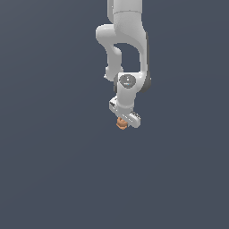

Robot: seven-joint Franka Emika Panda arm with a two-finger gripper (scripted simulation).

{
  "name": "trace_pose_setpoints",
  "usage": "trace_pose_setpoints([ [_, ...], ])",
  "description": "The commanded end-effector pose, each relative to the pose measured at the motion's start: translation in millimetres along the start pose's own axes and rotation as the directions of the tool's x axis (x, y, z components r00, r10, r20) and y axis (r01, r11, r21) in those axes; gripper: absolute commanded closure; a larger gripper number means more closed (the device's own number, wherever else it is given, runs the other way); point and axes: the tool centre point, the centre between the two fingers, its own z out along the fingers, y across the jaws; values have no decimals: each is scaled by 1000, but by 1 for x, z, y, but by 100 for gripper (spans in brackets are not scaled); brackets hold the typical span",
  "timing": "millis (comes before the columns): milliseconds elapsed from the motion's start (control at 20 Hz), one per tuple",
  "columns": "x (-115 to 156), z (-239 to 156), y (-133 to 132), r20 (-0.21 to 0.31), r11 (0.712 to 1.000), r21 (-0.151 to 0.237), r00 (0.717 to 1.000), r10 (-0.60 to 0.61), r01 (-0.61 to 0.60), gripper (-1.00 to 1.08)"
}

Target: Pick up the object and move it to a goal position.

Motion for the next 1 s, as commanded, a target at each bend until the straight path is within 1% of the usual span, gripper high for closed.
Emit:
trace_pose_setpoints([
  [0, 0, 1, 1, 0, 1000, -1, 1000, 1, -1, 108],
  [550, 4, -3, 0, 0, 1000, 1, 1000, 1, -1, 108],
  [750, 15, -12, -1, 0, 1000, 1, 1000, 1, -1, 108],
  [950, 34, -27, -3, -1, 1000, 0, 1000, 1, -1, 108],
])
